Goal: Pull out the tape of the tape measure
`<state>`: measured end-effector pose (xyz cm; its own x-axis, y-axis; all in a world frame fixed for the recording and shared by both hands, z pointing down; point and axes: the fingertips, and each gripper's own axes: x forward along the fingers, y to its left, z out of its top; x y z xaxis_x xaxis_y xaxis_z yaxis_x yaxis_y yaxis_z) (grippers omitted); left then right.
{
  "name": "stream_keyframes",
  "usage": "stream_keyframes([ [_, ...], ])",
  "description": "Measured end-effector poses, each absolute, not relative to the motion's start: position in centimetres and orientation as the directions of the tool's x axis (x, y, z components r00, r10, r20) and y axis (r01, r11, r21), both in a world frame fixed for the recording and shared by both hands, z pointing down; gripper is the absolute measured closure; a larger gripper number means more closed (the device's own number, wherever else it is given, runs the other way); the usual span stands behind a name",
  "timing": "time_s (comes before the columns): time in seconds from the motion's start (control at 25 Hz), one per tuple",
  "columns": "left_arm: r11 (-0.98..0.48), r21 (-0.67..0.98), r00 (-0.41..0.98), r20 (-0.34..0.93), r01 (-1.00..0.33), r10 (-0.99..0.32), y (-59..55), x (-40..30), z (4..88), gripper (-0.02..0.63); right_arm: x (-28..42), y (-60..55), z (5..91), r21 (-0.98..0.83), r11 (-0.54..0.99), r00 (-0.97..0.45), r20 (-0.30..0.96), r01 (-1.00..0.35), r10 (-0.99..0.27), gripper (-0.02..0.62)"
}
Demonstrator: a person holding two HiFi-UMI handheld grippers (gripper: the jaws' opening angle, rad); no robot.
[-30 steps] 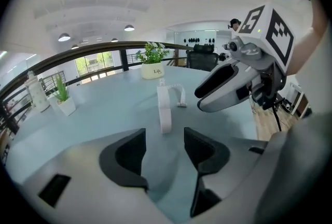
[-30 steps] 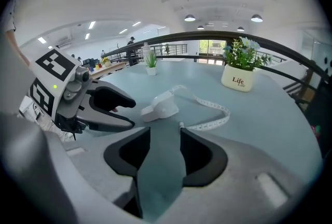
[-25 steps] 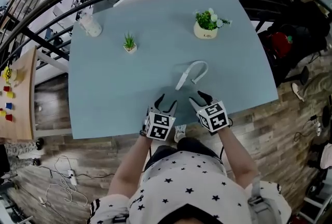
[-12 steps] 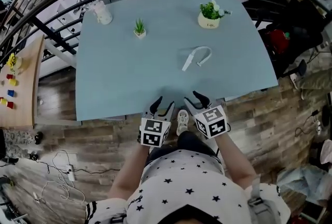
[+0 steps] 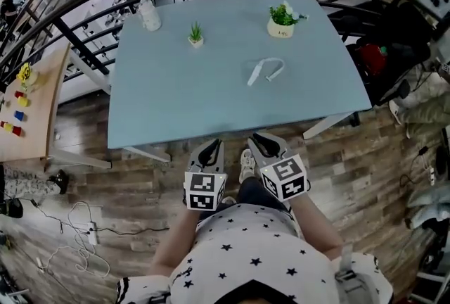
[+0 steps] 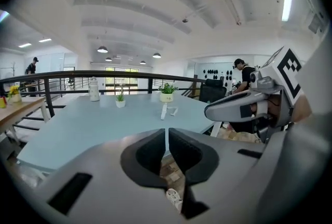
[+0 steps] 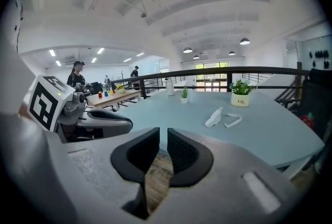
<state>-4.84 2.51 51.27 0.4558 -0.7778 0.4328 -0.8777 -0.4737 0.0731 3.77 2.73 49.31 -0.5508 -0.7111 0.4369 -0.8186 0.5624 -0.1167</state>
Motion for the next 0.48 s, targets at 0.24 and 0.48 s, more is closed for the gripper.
stream_keyframes([
  [0.24, -0.449, 0.085, 0.442, 0.409, -0.89, -0.798, 6.0, -6.0, 49.9, 0.598, 3.5, 5.8, 48.5, -0.108, 0.556, -0.547, 0.405, -0.824, -0.732, 0.588],
  [0.48, -0.432, 0.101, 0.436, 0.379, -0.896, -0.816, 7.7, -6.7, 48.8, 0.602, 2.9, 7.6, 48.0, -0.113, 0.575, -0.569, 0.389, -0.81, -0.725, 0.588],
])
